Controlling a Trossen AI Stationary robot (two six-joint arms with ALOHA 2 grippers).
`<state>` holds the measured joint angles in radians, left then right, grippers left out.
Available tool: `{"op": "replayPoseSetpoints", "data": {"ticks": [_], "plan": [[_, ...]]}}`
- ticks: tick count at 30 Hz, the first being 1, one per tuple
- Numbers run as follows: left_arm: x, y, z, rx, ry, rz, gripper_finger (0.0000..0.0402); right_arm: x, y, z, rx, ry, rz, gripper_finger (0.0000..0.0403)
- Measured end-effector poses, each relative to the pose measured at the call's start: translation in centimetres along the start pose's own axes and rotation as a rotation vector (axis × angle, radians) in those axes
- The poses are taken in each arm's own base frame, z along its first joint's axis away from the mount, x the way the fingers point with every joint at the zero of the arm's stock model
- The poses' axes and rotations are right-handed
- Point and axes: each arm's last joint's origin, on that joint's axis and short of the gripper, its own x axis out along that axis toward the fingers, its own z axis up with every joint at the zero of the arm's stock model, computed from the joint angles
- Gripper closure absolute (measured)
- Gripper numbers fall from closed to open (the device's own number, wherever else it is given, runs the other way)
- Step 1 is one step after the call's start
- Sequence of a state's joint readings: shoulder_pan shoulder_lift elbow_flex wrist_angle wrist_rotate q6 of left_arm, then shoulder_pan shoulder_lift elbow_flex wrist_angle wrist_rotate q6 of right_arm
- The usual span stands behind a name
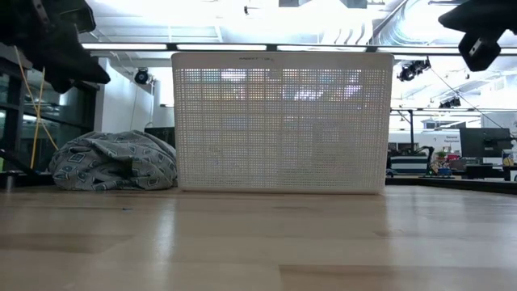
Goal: Pick & place medical supplies in basket/bin
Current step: Return to Home Position
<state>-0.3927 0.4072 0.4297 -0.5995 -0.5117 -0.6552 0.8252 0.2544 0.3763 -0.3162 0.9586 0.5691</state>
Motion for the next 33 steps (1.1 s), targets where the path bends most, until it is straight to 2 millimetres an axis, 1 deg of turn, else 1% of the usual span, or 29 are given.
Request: {"op": "replayPoseSetpoints", "data": {"ticks": [6, 11, 17, 25, 33], "plan": [[-0.2, 0.2, 0.1, -0.003, -0.042, 0.035, 0.0341, -0.2, -0.9, 0.8, -0.016, -0.037, -0.004, 0.0403], [-1.0, 0.7, 0.4, 0.004, -0.1, 0.031, 0.0341, -0.4, -1.4, 1.2, -0.023, -0.058, -0.002, 0.0403], [-2.1, 1.5, 0.5, 0.009, -0.165, 0.033, 0.0341, -0.6, -2.0, 1.3, -0.022, -0.065, -0.011, 0.0403], [-3.2, 2.7, 0.0, -0.002, -0.176, 0.032, 0.0341, -1.0, -2.6, 1.4, -0.015, -0.073, -0.019, 0.0403], [-3.7, 3.0, 0.0, -0.026, -0.206, 0.011, 0.0341, -1.3, -3.0, 1.2, -0.025, -0.069, -0.034, 0.0403]]}}
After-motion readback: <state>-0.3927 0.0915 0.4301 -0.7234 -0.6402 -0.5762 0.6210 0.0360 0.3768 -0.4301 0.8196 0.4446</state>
